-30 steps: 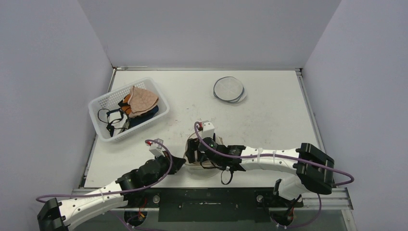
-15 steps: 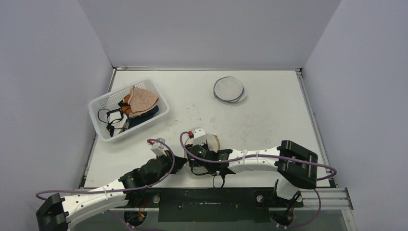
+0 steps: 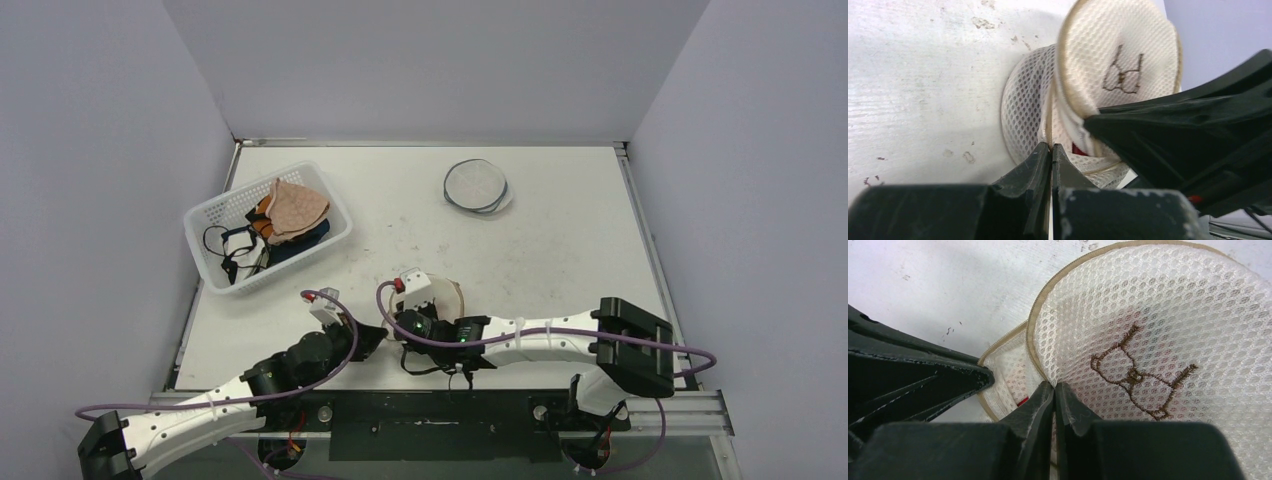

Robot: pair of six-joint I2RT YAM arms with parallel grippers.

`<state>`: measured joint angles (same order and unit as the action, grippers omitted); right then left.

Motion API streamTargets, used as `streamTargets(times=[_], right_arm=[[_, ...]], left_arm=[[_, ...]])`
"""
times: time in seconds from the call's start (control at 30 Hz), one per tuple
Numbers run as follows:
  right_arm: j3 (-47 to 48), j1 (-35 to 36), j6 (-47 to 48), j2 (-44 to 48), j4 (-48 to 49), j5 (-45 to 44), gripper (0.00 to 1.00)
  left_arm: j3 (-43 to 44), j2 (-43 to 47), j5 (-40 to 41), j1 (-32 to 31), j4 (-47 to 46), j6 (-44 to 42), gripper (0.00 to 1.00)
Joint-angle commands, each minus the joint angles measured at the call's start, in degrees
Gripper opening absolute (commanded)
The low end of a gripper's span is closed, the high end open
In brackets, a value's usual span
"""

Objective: Unzip the laundry bag and remove the bra
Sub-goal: Open the laundry bag at the center of the board.

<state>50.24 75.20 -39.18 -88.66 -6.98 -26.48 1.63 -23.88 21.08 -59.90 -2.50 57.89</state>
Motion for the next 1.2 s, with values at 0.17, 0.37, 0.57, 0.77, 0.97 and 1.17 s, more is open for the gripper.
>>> streamTargets(times=[0.17, 0.37, 0.57, 0.77, 0.97, 1.17], right_arm=[[-7.5, -2.1, -1.1, 12.6, -0.6, -1.2, 0.05], [-12.6, -4.1, 0.5, 21.9, 8.9, 9.3, 0.05], [-14.4, -9.1, -1.4, 27.6, 16.3, 24.5, 0.05], [-13.6, -10.5, -1.6, 31.6, 14.6, 26.0, 0.05], [-13.9, -11.0, 0.0, 39.4, 9.1, 21.9, 0.05], [-15.5, -11.0, -0.9, 51.1, -0.6, 5.5, 0.05]], left_arm=[[-0.1, -2.7, 1.9, 0.0, -0.3, 1.3, 0.00], [1.5, -6.5, 1.5, -0.1, -3.8, -0.3, 0.00], [5.3, -11.0, 1.5, -0.1, -6.7, -3.2, 0.00], [8.2, -13.1, 1.4, -0.1, -7.2, -5.2, 0.00], [11.4, -10.8, 3.3, 0.0, -2.8, -8.1, 0.00], [14.3, -4.7, 7.8, 0.3, 4.5, -11.4, 0.00]])
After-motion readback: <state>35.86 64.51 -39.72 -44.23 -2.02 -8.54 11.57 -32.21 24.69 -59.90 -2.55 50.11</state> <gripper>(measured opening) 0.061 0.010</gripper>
